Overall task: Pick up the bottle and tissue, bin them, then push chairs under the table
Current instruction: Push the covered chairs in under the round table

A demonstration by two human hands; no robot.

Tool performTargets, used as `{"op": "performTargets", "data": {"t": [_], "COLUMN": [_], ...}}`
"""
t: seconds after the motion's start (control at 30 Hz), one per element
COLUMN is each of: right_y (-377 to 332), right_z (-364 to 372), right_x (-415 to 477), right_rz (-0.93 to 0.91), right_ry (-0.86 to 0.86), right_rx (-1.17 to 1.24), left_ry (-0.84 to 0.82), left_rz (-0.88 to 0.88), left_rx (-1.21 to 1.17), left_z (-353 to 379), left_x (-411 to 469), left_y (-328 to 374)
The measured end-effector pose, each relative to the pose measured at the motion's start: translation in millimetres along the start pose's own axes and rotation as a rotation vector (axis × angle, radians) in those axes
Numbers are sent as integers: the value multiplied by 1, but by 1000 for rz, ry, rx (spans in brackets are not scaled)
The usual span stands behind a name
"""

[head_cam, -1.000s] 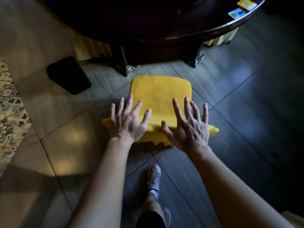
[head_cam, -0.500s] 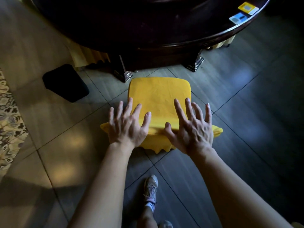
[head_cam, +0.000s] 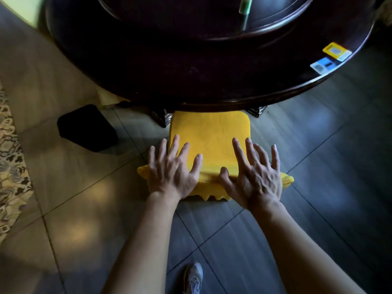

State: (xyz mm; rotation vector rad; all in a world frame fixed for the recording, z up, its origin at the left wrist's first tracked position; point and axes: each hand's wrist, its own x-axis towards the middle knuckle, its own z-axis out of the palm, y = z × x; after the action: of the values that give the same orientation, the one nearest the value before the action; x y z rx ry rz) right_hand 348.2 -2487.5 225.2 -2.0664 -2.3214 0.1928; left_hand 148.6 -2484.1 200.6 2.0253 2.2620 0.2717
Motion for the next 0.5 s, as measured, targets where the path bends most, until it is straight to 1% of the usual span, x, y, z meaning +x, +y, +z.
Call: {"op": "performTargets", "data": {"t": [0.27,0.5], "right_y": [9,14], "right_z": [-10,-21], "right_x": [93,153], "right_rz": [15,25], "right_ry": [-23,-15], "right_rx": [2,41], "left_ry": [-38,-71], "left_rz": [-15,-16], "left_rx": [-7,-27], "left_z": [3,-1], "left_x": [94,159], "left_y": [13,22]}}
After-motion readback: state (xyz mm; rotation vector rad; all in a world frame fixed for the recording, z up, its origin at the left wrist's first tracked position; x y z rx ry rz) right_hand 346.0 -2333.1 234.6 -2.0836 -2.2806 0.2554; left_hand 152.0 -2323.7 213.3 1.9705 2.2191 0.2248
